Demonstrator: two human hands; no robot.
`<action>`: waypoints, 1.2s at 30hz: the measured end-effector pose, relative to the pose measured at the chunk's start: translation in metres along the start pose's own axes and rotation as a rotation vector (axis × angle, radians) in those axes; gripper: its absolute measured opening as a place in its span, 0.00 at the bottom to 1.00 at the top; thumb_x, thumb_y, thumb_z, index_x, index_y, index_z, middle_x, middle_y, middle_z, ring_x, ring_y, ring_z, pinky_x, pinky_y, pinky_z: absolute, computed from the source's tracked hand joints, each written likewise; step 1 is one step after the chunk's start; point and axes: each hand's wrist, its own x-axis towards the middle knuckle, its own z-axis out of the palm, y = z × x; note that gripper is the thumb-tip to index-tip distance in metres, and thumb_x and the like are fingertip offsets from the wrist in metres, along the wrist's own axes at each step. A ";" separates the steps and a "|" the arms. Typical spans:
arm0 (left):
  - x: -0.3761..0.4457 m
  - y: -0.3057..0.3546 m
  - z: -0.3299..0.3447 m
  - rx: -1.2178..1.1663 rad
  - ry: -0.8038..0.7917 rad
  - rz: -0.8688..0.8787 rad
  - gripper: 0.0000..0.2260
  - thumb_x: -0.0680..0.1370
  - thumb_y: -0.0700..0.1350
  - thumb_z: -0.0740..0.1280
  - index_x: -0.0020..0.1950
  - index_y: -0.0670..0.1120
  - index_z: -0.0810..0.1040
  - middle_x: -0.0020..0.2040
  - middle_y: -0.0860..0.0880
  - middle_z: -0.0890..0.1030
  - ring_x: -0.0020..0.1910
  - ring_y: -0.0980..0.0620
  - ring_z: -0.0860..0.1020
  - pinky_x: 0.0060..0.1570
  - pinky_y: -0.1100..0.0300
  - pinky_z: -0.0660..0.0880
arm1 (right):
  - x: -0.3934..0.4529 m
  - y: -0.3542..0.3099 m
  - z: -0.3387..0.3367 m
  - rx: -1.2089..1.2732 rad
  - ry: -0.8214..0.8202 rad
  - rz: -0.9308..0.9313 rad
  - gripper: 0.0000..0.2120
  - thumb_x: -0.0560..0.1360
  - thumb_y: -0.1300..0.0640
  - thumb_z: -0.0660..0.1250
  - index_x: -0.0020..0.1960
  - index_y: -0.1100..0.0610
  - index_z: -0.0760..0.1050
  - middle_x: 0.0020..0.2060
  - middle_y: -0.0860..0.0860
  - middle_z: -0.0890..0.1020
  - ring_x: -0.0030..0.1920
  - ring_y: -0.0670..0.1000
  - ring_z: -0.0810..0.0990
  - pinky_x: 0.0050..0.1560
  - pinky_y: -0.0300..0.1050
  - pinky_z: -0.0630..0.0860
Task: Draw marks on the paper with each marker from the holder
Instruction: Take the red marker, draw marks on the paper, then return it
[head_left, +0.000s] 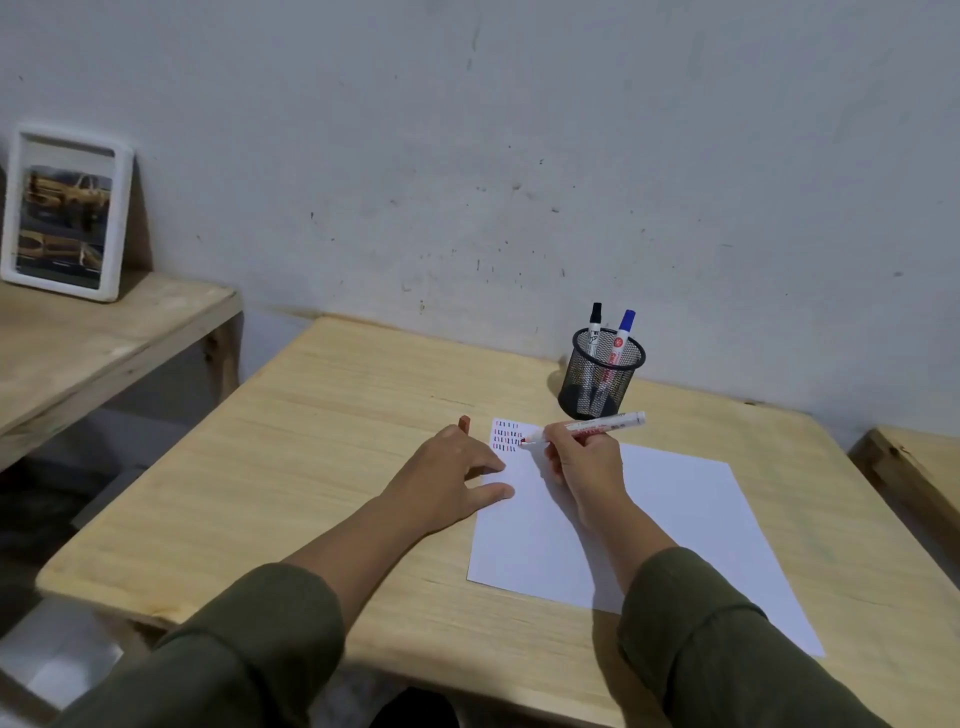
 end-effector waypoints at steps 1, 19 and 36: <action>0.000 0.000 0.000 -0.009 0.006 -0.008 0.18 0.70 0.55 0.71 0.57 0.50 0.80 0.56 0.55 0.81 0.60 0.57 0.70 0.62 0.70 0.59 | 0.001 0.002 0.000 -0.030 0.004 -0.011 0.09 0.72 0.57 0.67 0.35 0.59 0.78 0.29 0.53 0.79 0.31 0.50 0.76 0.37 0.43 0.73; 0.000 0.000 0.002 -0.022 -0.021 -0.046 0.18 0.69 0.55 0.72 0.56 0.49 0.81 0.56 0.55 0.81 0.63 0.56 0.69 0.64 0.67 0.62 | 0.000 0.004 0.002 -0.190 -0.009 -0.090 0.11 0.73 0.56 0.65 0.40 0.63 0.79 0.30 0.51 0.79 0.33 0.47 0.77 0.33 0.37 0.69; 0.005 -0.008 0.005 0.068 0.321 -0.023 0.14 0.71 0.48 0.70 0.56 0.50 0.76 0.55 0.52 0.76 0.55 0.54 0.71 0.55 0.56 0.72 | -0.006 -0.007 -0.005 0.171 -0.015 0.046 0.10 0.73 0.62 0.66 0.33 0.61 0.75 0.23 0.51 0.75 0.20 0.44 0.72 0.23 0.35 0.70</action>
